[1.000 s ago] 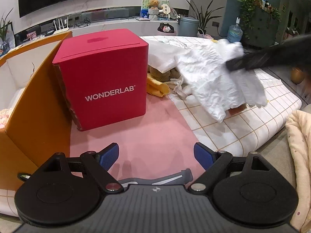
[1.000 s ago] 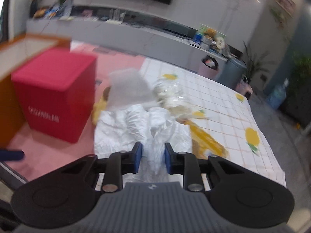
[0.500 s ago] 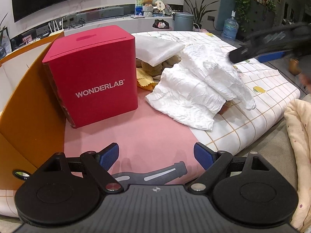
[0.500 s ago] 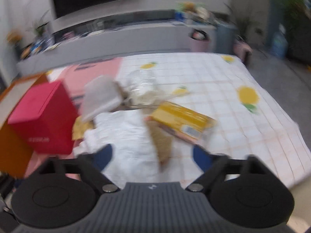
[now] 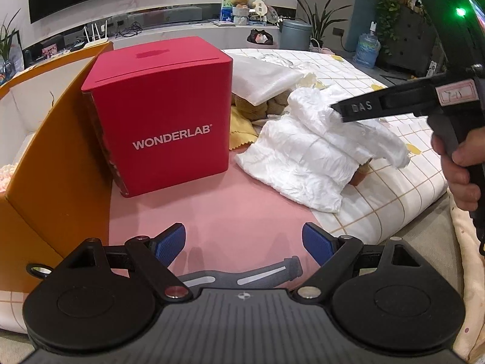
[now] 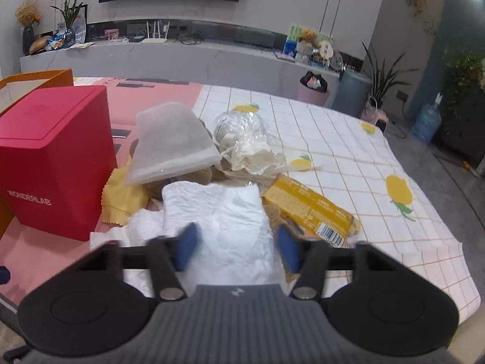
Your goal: Organize soft objects
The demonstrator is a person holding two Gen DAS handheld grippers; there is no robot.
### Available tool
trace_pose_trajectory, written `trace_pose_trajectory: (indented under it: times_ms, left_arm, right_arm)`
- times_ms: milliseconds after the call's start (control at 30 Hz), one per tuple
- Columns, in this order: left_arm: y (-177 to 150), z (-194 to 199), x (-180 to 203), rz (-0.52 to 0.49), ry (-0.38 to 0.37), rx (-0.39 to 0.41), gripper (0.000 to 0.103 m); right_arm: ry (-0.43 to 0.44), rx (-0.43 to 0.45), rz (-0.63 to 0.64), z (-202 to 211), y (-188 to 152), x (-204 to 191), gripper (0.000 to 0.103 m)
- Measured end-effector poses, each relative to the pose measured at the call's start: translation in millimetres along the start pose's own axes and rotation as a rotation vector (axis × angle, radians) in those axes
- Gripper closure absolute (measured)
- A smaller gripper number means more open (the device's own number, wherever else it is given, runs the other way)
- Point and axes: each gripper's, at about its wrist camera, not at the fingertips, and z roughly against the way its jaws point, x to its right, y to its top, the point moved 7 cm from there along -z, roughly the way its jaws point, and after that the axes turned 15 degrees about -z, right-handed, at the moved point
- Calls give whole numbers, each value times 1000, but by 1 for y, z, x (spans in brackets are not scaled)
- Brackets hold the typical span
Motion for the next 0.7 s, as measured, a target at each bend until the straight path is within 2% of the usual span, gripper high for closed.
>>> trace_pose_trajectory:
  times_ms: [33, 133, 167, 400, 567, 700]
  left_arm:
    - [0, 0, -1, 1, 0, 0, 1]
    - [2, 2, -3, 3, 3, 3, 1]
    - [3, 3, -3, 3, 4, 5, 2]
    - [7, 10, -7, 0, 13, 23, 1]
    - [8, 10, -10, 5, 19, 15, 1]
    - [7, 9, -11, -1, 24, 6, 1]
  right_arm:
    - [-5, -2, -3, 1, 0, 0, 79]
    - [3, -8, -33, 6, 2, 3, 95]
    - [3, -8, -37, 9, 3, 3, 97]
    - [55, 54, -76, 53, 26, 16, 100]
    - [-5, 71, -81, 97, 47, 47, 100]
    - [-117, 60, -83, 118, 57, 95, 100]
